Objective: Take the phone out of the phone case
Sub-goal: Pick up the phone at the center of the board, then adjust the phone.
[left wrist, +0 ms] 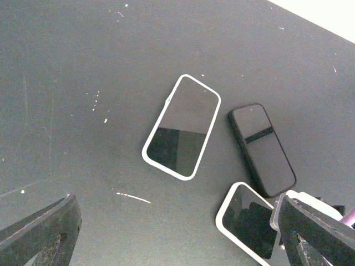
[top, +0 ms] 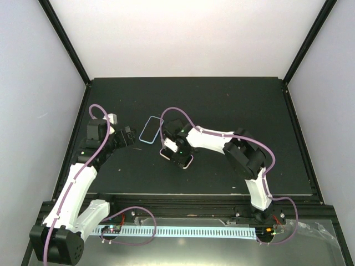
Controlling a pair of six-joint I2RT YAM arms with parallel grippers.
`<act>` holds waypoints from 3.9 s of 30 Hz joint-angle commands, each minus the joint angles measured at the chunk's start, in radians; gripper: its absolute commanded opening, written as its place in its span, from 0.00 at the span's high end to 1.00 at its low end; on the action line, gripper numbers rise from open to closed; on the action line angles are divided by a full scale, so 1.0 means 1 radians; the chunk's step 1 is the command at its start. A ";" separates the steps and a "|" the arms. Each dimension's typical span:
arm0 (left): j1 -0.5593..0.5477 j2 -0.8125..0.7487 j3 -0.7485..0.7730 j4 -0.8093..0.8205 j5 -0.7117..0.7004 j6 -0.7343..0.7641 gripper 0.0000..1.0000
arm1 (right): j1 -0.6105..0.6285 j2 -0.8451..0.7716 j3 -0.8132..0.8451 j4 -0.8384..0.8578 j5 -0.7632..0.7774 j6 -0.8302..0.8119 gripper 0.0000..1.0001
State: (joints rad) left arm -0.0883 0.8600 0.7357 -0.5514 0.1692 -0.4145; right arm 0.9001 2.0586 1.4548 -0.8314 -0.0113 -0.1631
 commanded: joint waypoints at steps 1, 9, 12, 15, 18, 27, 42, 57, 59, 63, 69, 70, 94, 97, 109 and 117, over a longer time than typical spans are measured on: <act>0.007 0.011 -0.002 0.024 0.011 0.011 0.01 | 0.004 0.013 -0.047 0.021 0.006 0.036 0.28; 0.008 0.039 -0.011 0.047 0.069 -0.006 0.01 | -0.006 -0.226 -0.168 0.094 -0.050 0.017 0.41; 0.006 0.077 -0.007 0.076 0.194 0.011 0.01 | -0.015 -0.375 -0.258 0.159 -0.079 0.004 0.44; -0.006 0.086 -0.038 0.163 0.352 -0.026 0.02 | -0.040 -0.482 -0.335 0.228 -0.094 -0.005 0.47; -0.076 0.047 -0.074 0.283 0.431 -0.099 0.06 | -0.086 -0.559 -0.400 0.282 -0.124 0.003 0.47; -0.422 0.097 -0.088 0.439 0.142 -0.397 0.19 | -0.160 -0.730 -0.574 0.466 -0.182 0.053 0.47; -0.666 0.412 0.007 0.673 0.051 -0.581 0.43 | -0.165 -0.815 -0.627 0.536 -0.228 0.098 0.43; -0.682 0.460 -0.002 0.811 0.003 -0.657 0.78 | -0.182 -0.847 -0.640 0.543 -0.204 0.109 0.41; -0.682 0.465 0.005 0.816 0.010 -0.645 0.84 | -0.183 -0.848 -0.640 0.545 -0.204 0.109 0.41; -0.682 0.466 0.023 0.812 0.020 -0.597 0.98 | -0.182 -0.847 -0.635 0.539 -0.214 0.105 0.25; -0.670 0.374 0.096 0.643 0.026 -0.364 0.98 | -0.185 -0.876 -0.578 0.448 -0.221 0.081 0.00; -0.665 0.357 0.116 0.563 0.030 -0.311 0.99 | -0.186 -0.889 -0.571 0.428 -0.234 0.075 0.00; -0.637 0.065 0.098 0.438 0.681 0.183 0.98 | -0.197 -0.947 -0.451 0.097 -0.979 -0.195 0.58; -0.636 0.059 0.098 0.436 0.683 0.185 0.98 | -0.196 -0.952 -0.445 0.123 -0.967 -0.164 0.76; -0.637 0.033 0.026 0.563 0.661 0.132 0.52 | -0.197 -0.953 -0.396 0.154 -0.985 -0.065 0.87; -0.635 -0.012 -0.017 0.618 0.620 0.108 0.31 | -0.212 -0.957 -0.396 0.189 -0.986 -0.011 0.92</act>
State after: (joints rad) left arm -0.7212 0.8989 0.7452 -0.0147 0.8116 -0.2893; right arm 0.7002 1.1126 1.0225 -0.7151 -0.9405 -0.2119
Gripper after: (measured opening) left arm 0.650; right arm 0.125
